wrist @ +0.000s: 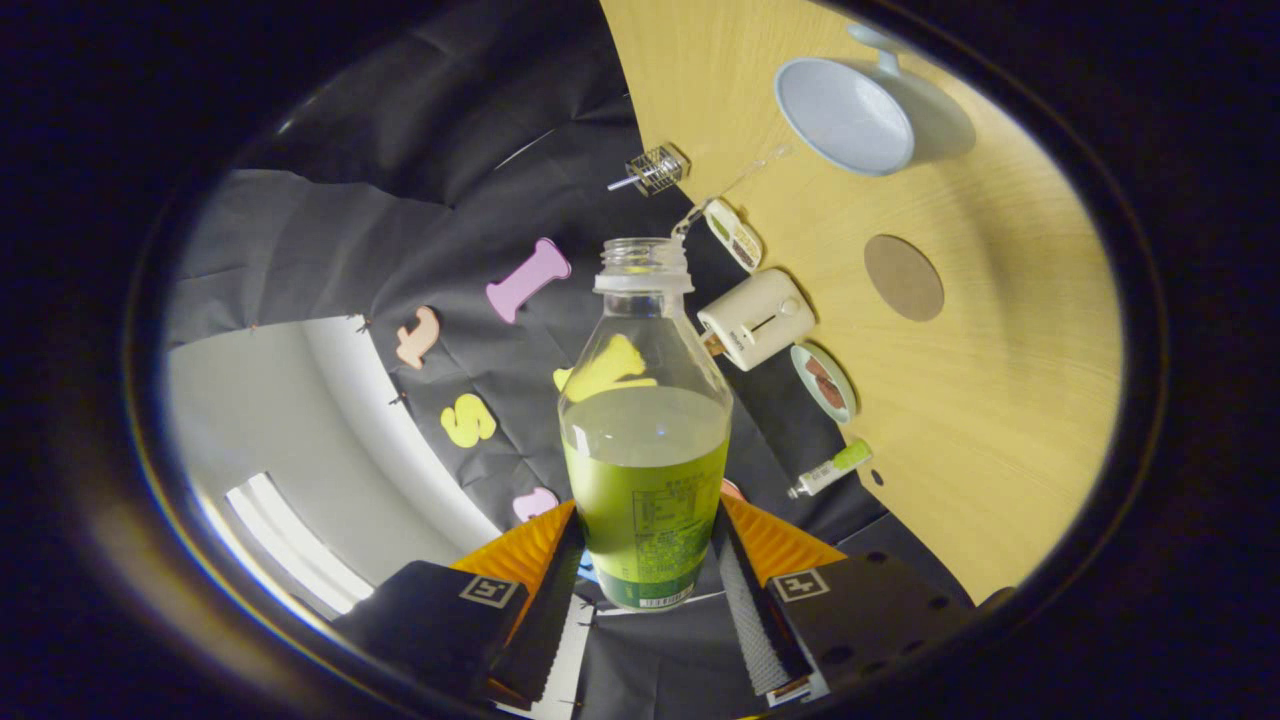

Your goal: Take the bottle from table, then pour the juice into the cup, finally place the bottle on the coaster

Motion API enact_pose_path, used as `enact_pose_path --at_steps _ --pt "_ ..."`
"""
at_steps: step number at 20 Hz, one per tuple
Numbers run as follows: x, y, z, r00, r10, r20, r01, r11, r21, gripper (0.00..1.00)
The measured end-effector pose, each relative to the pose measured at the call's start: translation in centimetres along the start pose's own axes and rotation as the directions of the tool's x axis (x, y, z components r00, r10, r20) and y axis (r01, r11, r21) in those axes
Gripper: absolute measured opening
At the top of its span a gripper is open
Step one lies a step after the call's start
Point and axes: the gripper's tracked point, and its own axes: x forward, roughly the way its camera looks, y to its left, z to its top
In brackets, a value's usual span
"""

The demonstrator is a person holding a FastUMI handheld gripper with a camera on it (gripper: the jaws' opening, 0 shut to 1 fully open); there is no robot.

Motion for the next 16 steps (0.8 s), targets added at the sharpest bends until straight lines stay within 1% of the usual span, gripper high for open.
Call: enact_pose_path --at_steps 7,10,16 --pt "-0.1 1.7 -0.4 1.000 0.031 0.006 -0.031 0.999 0.023 0.77" --pt "0.0 1.8 -0.3 1.000 0.020 0.012 -0.020 0.999 0.025 0.77" --pt "0.3 2.7 0.1 0.999 0.038 0.022 -0.040 0.998 0.056 0.77"
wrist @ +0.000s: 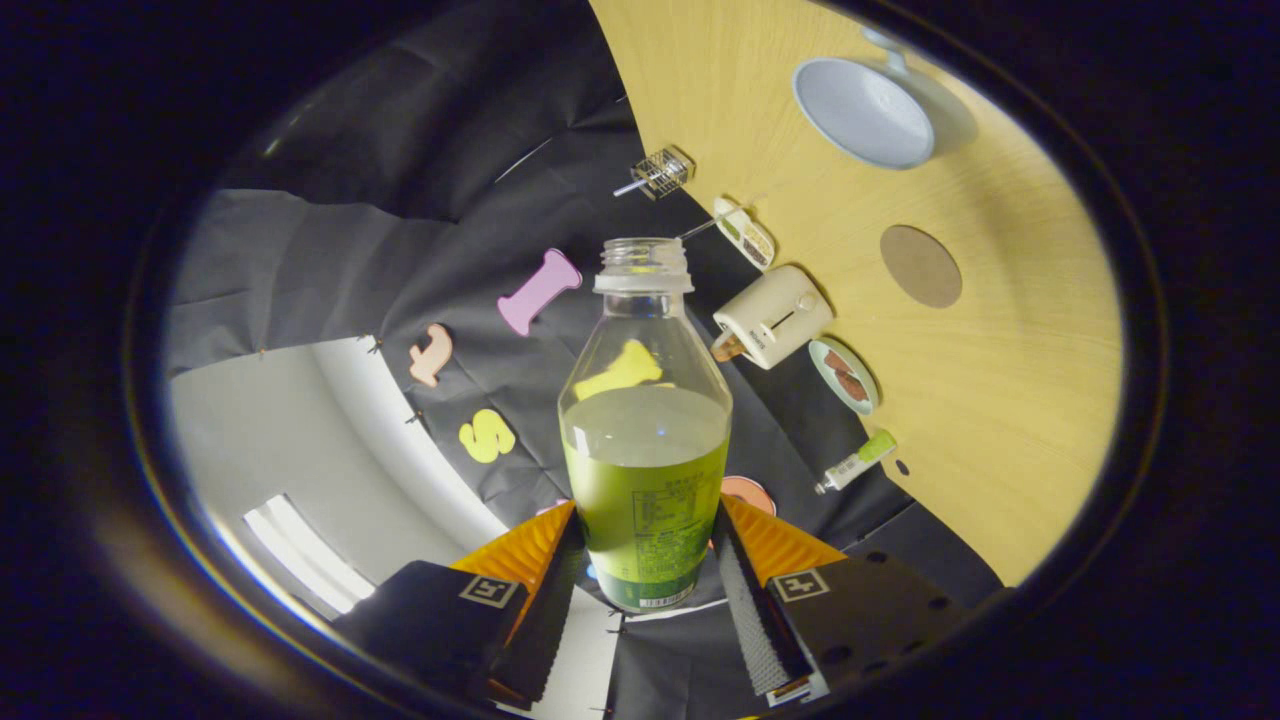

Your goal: Take the bottle from table, then pour the juice into the cup, finally place the bottle on the coaster

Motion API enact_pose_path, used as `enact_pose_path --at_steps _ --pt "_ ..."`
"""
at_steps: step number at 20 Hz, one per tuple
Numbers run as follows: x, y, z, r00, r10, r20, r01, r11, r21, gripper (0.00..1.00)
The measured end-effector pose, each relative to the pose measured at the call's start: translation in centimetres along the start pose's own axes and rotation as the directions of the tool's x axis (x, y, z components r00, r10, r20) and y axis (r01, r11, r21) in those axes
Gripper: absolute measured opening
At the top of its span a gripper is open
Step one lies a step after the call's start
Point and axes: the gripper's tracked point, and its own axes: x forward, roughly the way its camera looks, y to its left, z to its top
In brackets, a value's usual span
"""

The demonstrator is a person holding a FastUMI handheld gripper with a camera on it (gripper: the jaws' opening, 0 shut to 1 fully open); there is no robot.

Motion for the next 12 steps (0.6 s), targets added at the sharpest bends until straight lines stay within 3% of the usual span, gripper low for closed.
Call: enact_pose_path --at_steps 12 --pt "0.1 0.9 -0.1 1.000 0.008 -0.004 -0.008 1.000 -0.011 0.77"
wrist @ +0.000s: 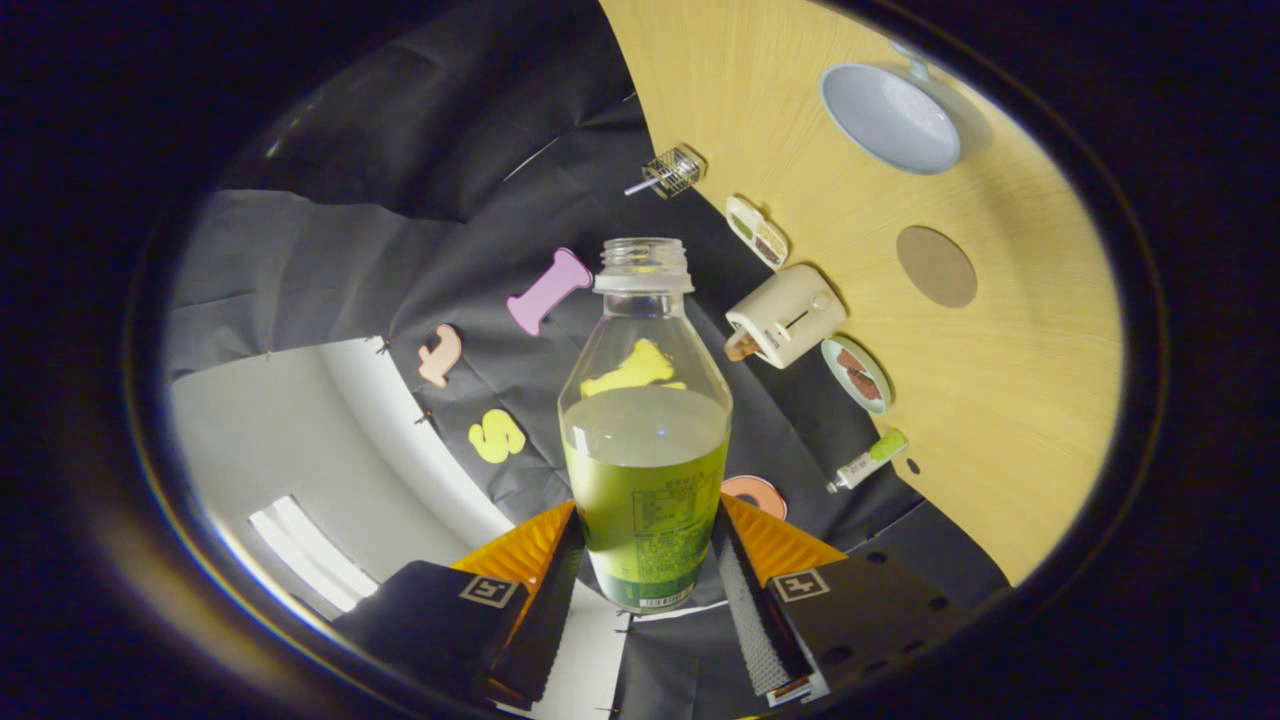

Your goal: Take the bottle from table, then pour the juice into the cup, finally place the bottle on the coaster

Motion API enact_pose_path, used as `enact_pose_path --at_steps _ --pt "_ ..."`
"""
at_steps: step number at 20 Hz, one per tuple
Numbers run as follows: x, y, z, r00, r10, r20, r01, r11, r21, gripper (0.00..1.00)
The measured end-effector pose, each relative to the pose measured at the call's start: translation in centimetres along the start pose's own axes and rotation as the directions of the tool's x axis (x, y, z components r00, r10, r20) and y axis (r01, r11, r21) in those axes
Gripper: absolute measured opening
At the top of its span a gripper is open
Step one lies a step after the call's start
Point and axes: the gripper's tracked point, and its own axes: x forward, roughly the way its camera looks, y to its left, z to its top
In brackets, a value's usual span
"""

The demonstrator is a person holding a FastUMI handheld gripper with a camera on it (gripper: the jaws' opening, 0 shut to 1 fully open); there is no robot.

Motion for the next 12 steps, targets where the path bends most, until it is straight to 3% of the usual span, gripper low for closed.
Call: enact_pose_path --at_steps 9,11,12 --pt "-1.2 -3.5 -0.1 0.987 -0.160 -0.023 0.152 0.970 -0.192 0.77" --pt "-2.2 -5.2 -0.3 0.969 -0.244 -0.030 0.219 0.911 -0.351 0.77" --pt "-2.7 -6.4 -0.1 0.953 -0.303 -0.018 0.264 0.857 -0.442 0.77"
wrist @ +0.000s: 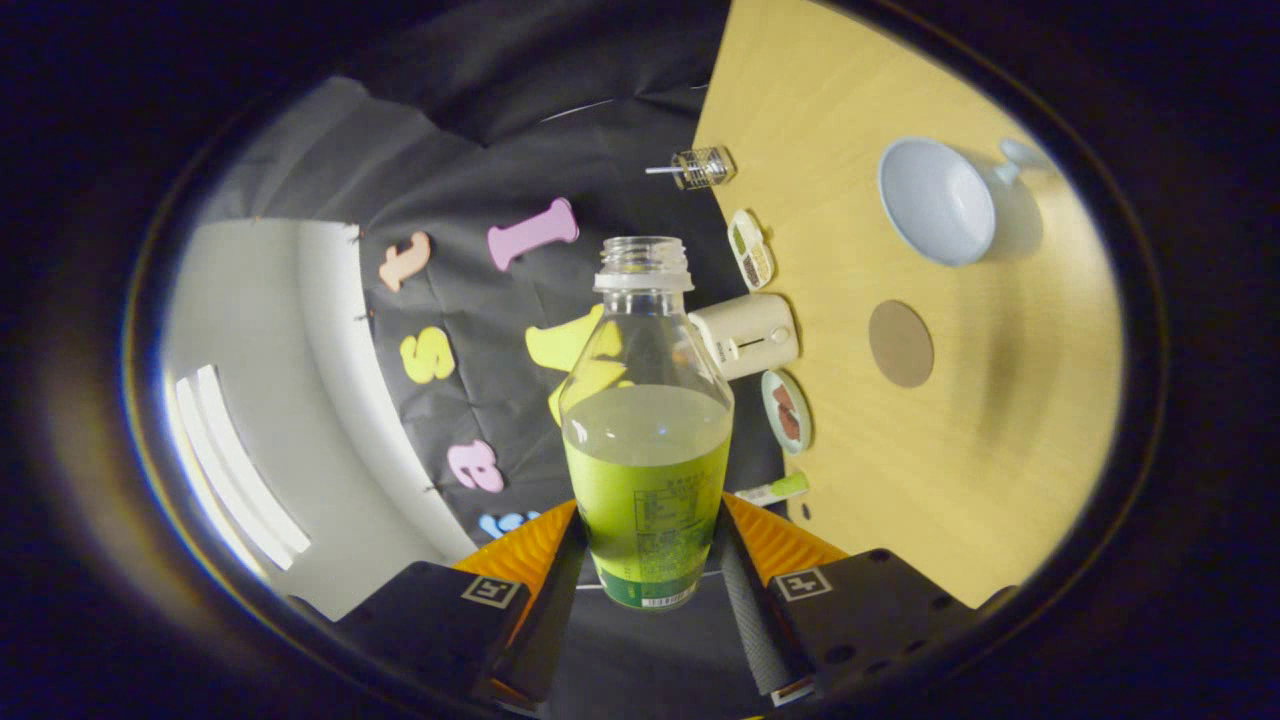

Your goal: Take the bottle from table, then pour the juice into the cup, finally place the bottle on the coaster

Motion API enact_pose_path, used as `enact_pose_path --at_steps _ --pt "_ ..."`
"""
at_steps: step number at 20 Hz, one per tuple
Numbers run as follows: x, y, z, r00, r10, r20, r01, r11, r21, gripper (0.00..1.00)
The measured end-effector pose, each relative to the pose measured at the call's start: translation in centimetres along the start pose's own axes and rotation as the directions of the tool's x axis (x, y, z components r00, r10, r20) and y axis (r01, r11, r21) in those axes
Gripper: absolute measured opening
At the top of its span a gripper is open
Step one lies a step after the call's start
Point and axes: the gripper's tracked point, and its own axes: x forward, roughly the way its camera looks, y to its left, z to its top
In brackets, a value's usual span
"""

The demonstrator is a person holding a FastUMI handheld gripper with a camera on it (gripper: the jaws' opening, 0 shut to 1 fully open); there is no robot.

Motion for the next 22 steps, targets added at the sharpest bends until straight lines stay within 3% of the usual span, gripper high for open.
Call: enact_pose_path --at_steps 2,4,6,7,8,9,11,13,14,19,22 --pt "-0.5 -2.6 -0.8 0.994 -0.112 -0.018 0.107 0.977 -0.185 0.77" --pt "-1.2 -5.0 -1.1 0.979 -0.204 -0.013 0.187 0.920 -0.343 0.77" --pt "-2.0 -6.9 -1.2 0.959 -0.282 0.013 0.250 0.827 -0.503 0.77" --pt "-2.6 -7.8 -1.3 0.947 -0.321 0.033 0.278 0.759 -0.589 0.77" --pt "-3.2 -8.6 -1.0 0.932 -0.356 0.064 0.302 0.668 -0.680 0.77" --pt "-4.0 -9.4 -0.6 0.914 -0.391 0.107 0.324 0.546 -0.773 0.77" --pt "-5.9 -10.0 0.7 0.871 -0.434 0.228 0.363 0.257 -0.896 0.78" --pt "-6.7 -9.4 1.3 0.862 -0.416 0.288 0.354 0.088 -0.931 0.79" --pt "-6.9 -9.3 1.7 0.868 -0.395 0.302 0.345 0.041 -0.938 0.79" --pt "-5.7 -7.2 2.4 0.889 -0.312 0.335 0.333 -0.061 -0.941 0.79" --pt "-4.0 -6.2 2.7 0.898 -0.297 0.324 0.323 -0.055 -0.945 0.79"
